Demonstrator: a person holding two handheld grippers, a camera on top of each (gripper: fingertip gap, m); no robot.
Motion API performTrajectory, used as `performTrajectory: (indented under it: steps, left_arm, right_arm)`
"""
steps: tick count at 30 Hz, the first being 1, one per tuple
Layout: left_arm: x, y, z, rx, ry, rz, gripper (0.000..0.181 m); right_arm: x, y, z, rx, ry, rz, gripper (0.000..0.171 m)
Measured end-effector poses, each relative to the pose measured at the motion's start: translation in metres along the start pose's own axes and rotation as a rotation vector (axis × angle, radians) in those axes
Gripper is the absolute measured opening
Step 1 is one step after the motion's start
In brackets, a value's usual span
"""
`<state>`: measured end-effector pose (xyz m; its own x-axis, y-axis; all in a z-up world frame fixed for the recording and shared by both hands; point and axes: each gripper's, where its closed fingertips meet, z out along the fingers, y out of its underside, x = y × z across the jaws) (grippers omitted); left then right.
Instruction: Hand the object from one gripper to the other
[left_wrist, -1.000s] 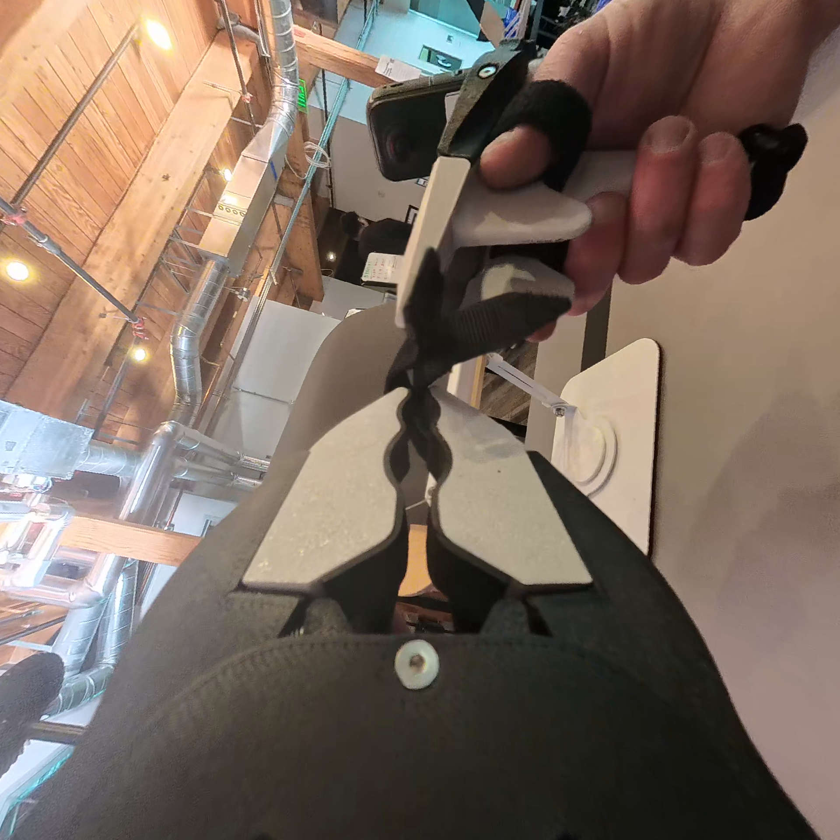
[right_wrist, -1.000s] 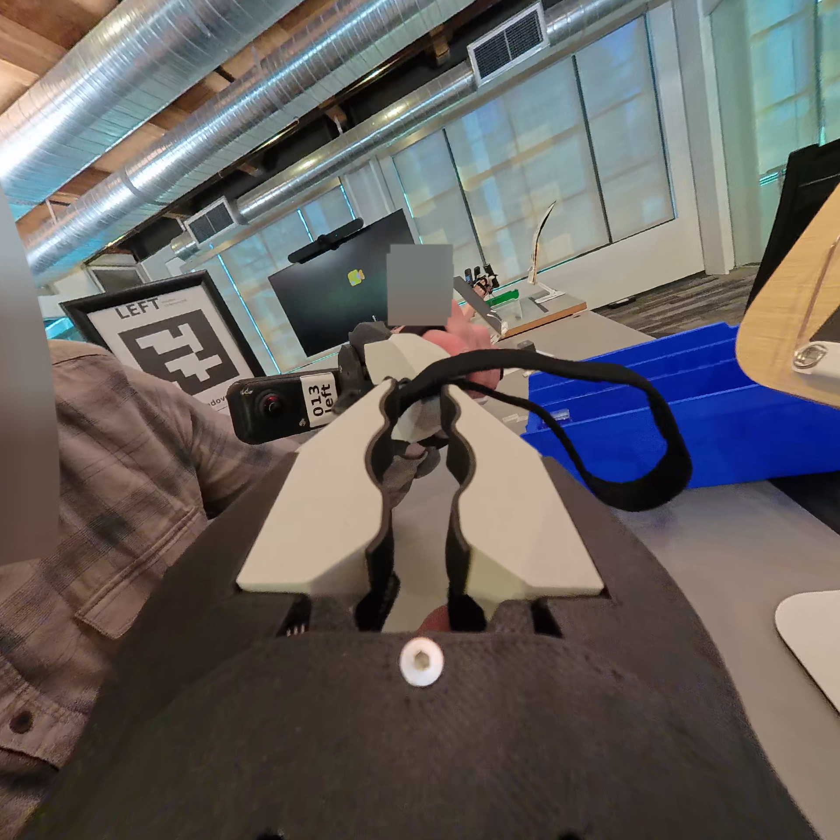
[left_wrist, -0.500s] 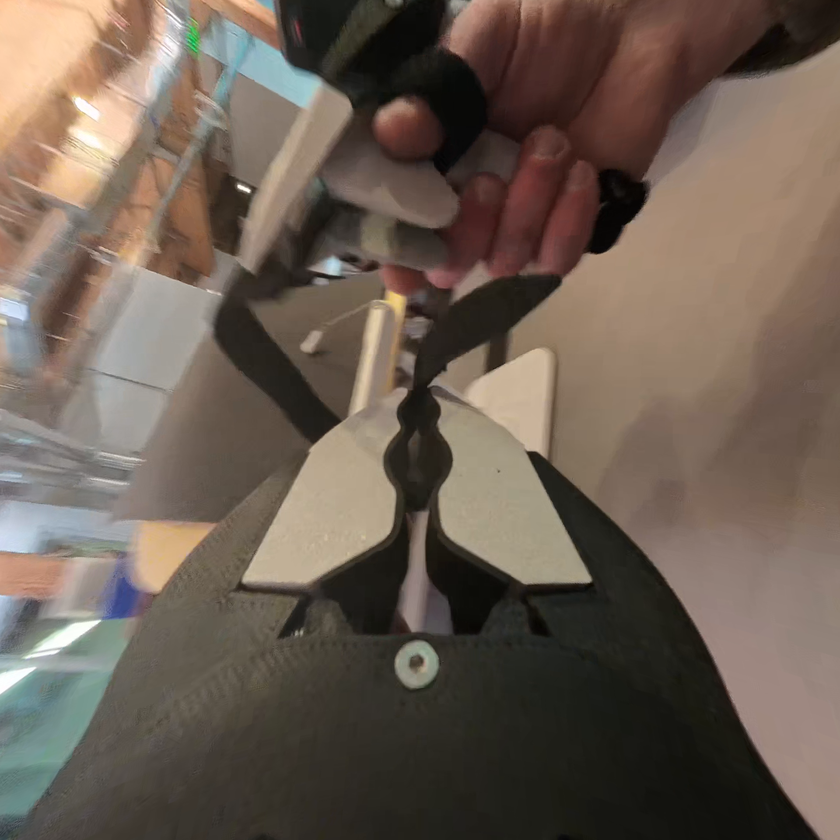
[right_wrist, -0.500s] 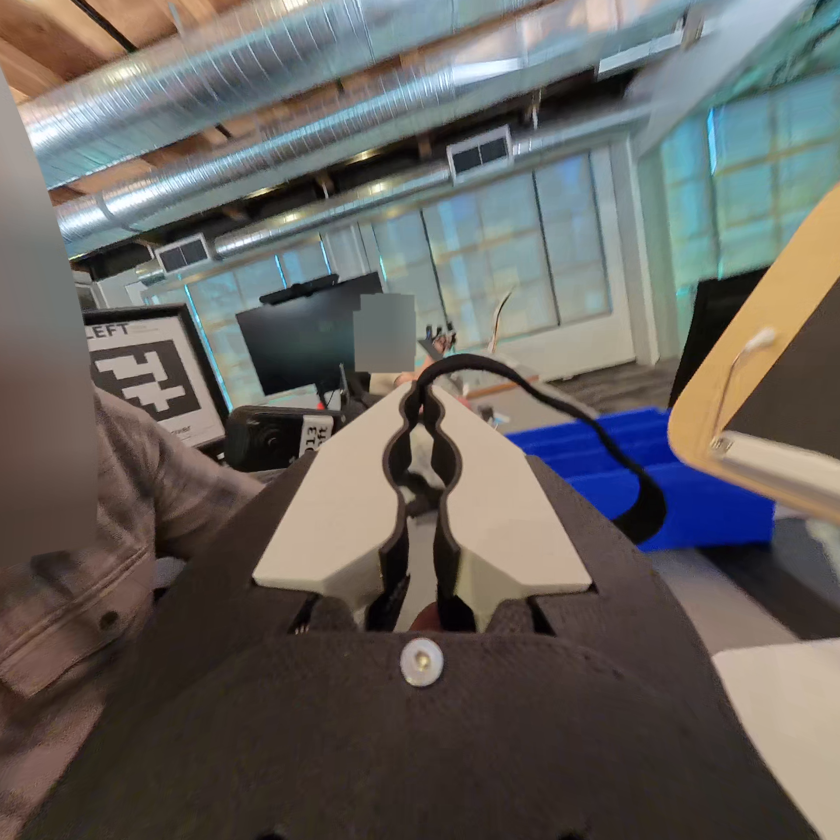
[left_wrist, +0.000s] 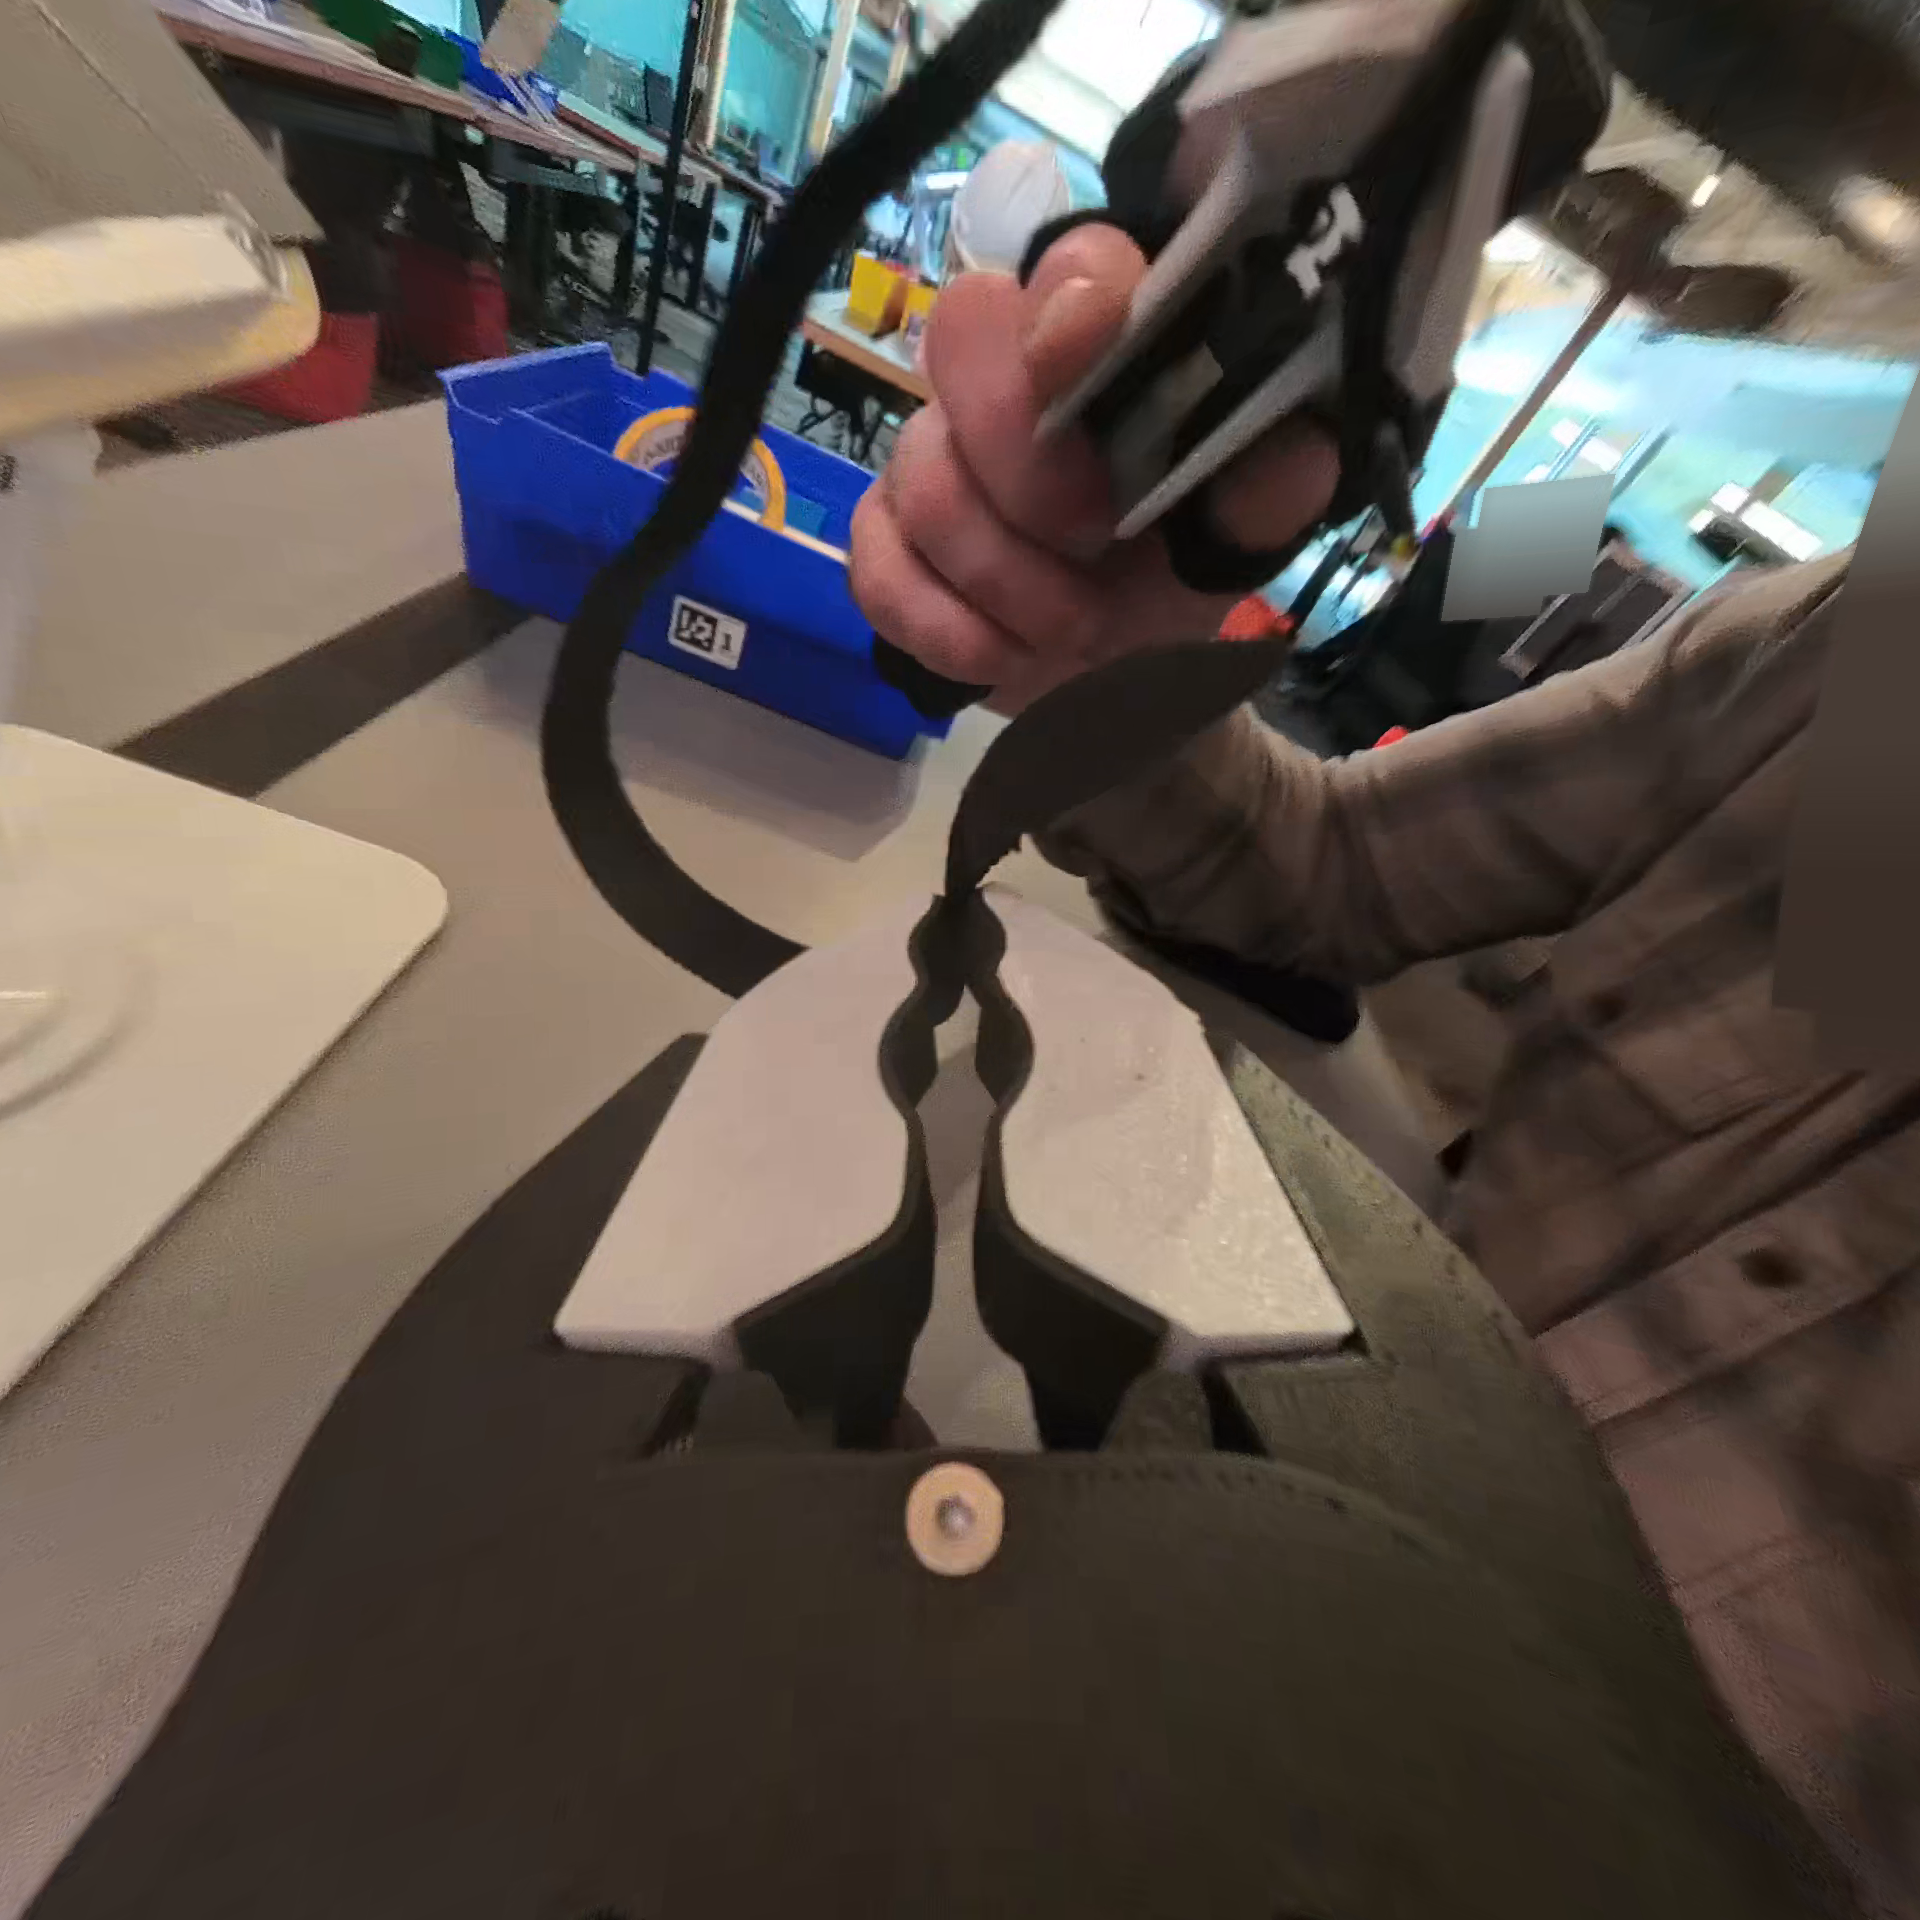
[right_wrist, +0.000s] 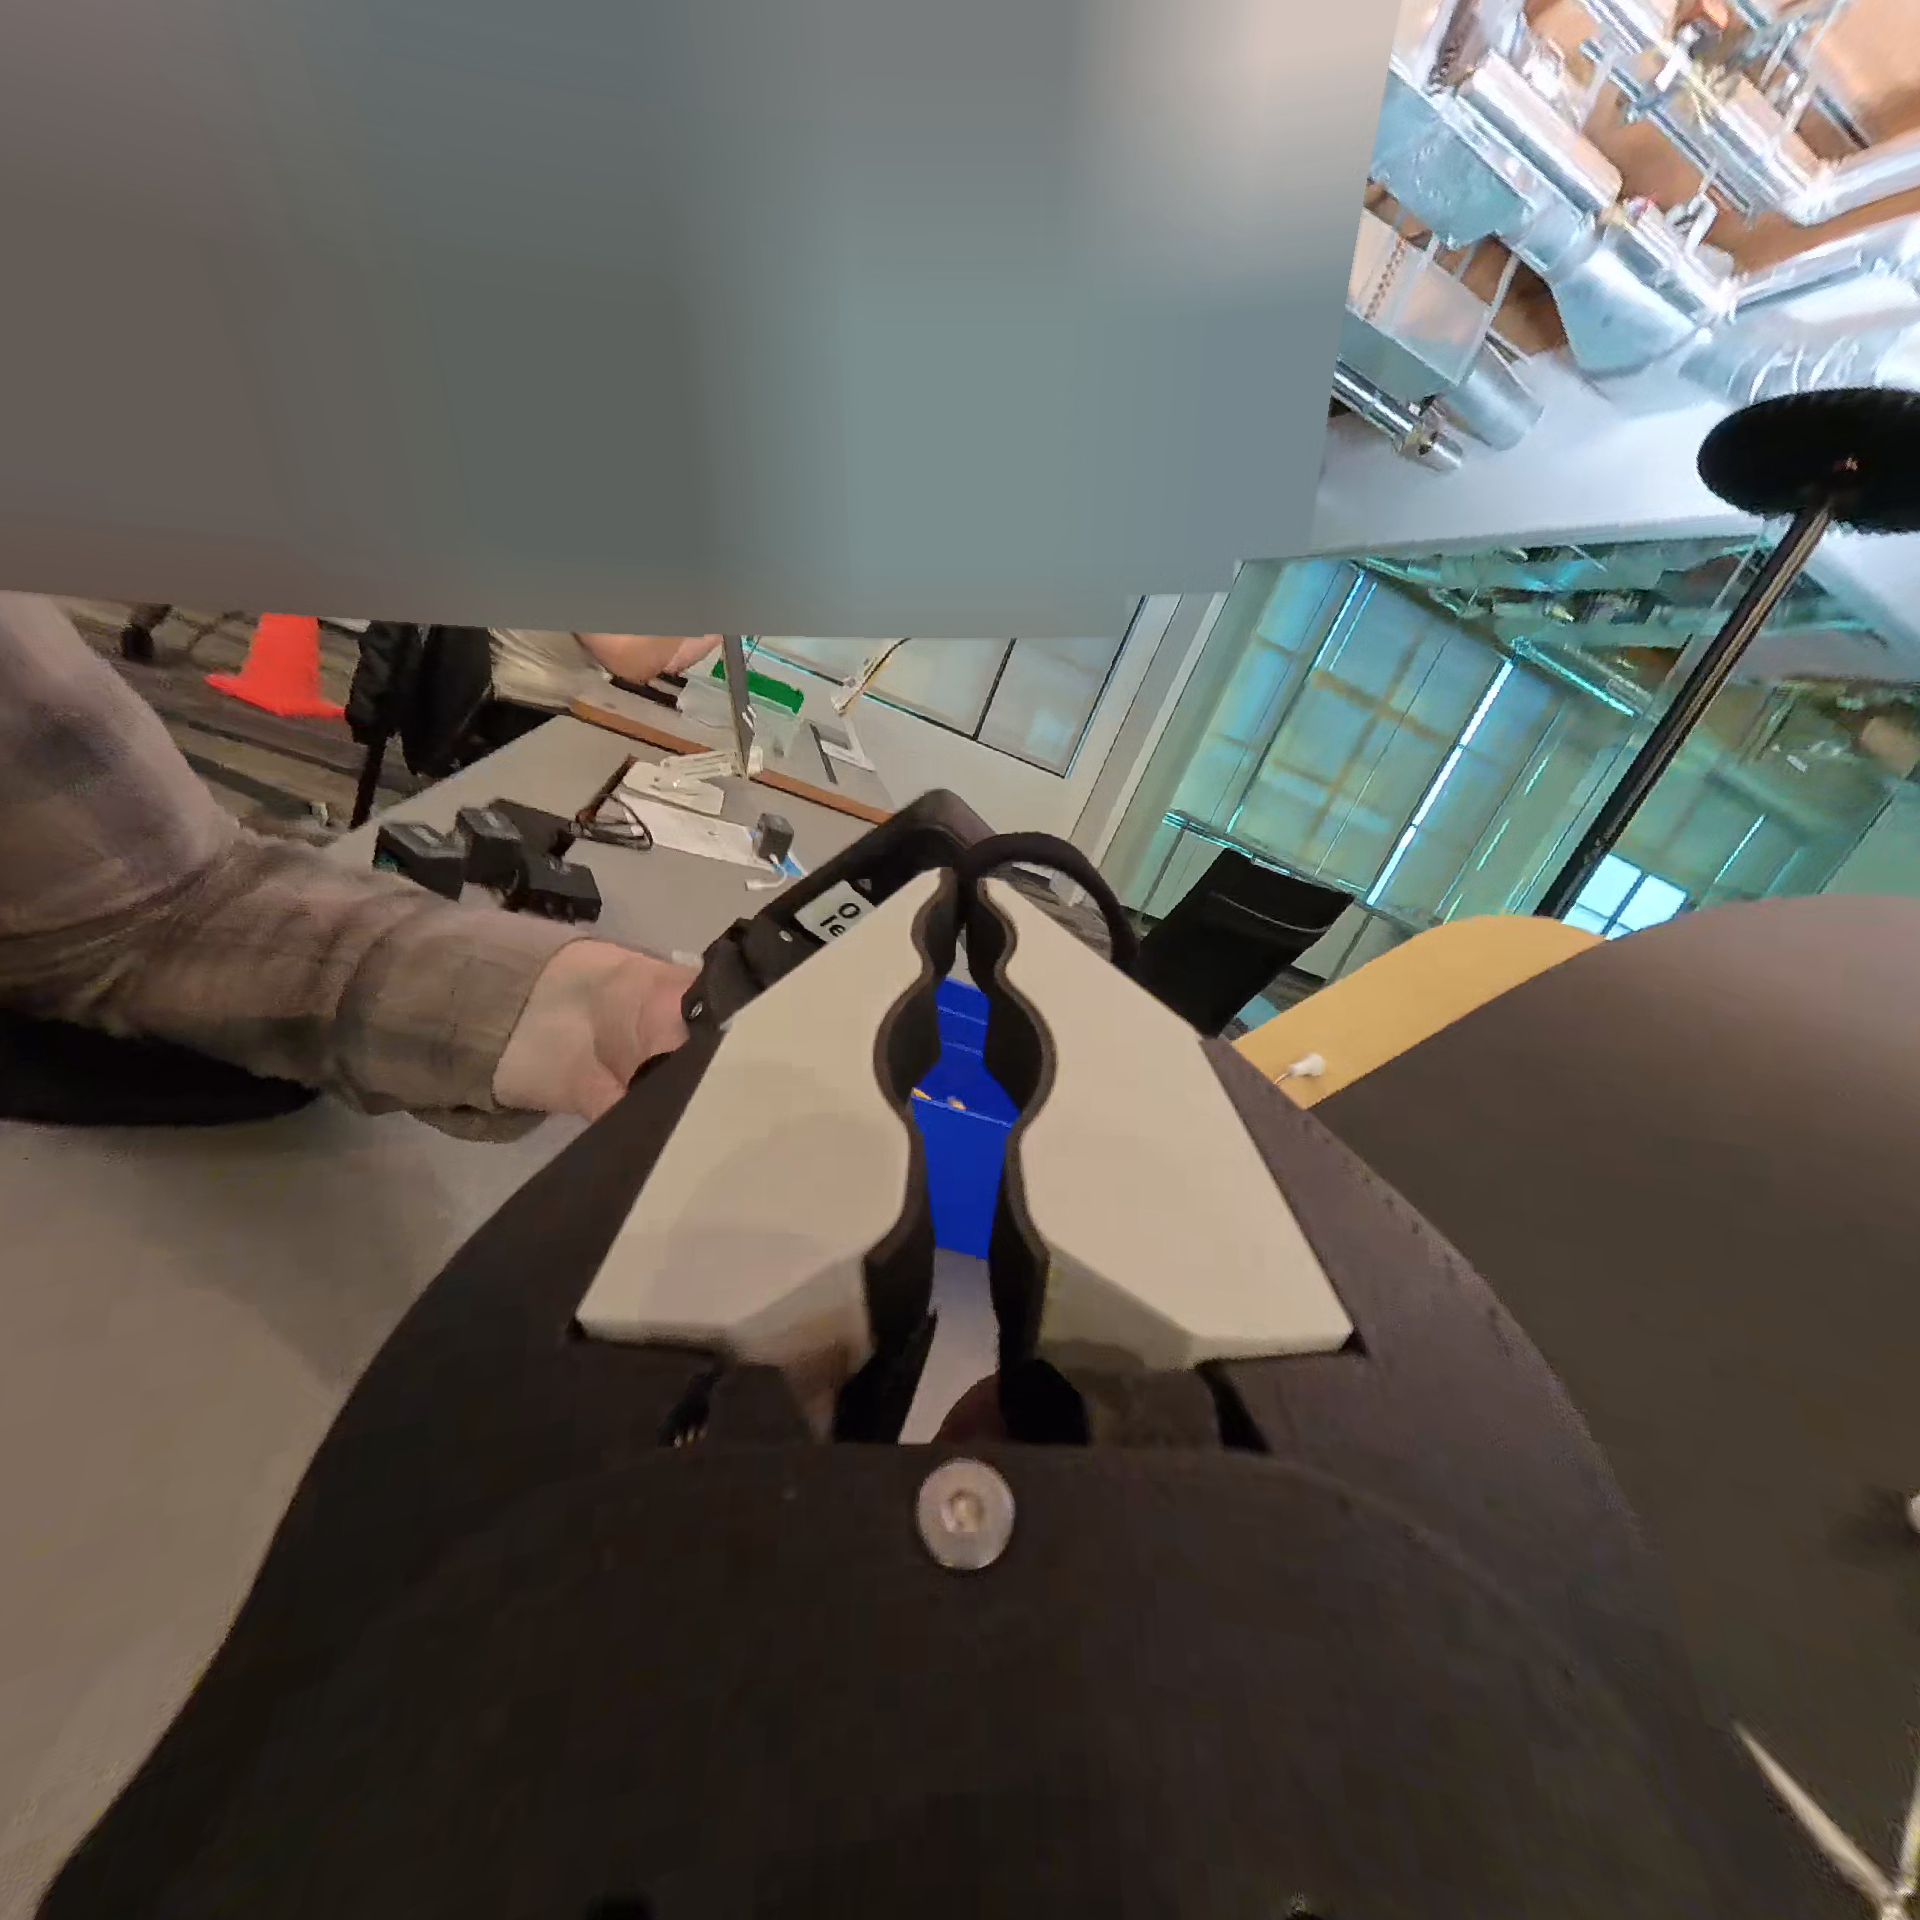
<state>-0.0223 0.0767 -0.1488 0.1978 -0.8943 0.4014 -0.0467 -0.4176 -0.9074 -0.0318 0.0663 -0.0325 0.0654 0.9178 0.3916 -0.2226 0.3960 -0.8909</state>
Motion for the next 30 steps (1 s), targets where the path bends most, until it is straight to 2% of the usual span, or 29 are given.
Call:
performTrajectory:
  steps: [4, 9, 30]
  left_arm:
    - [0.004, 0.012, 0.006, -0.035, 0.068, -0.096, 0.001]
    - [0.013, 0.019, 0.01, -0.069, 0.121, -0.114, 0.001]
    - [0.028, 0.021, 0.007, -0.097, 0.182, -0.063, 0.001]
  right_arm:
    - [-0.011, 0.009, 0.0, -0.058, -0.048, -0.096, 0.0]
    - [-0.023, 0.022, 0.002, -0.125, -0.095, -0.182, 0.0]
    - [-0.021, 0.044, -0.004, -0.209, -0.13, -0.165, 0.0]
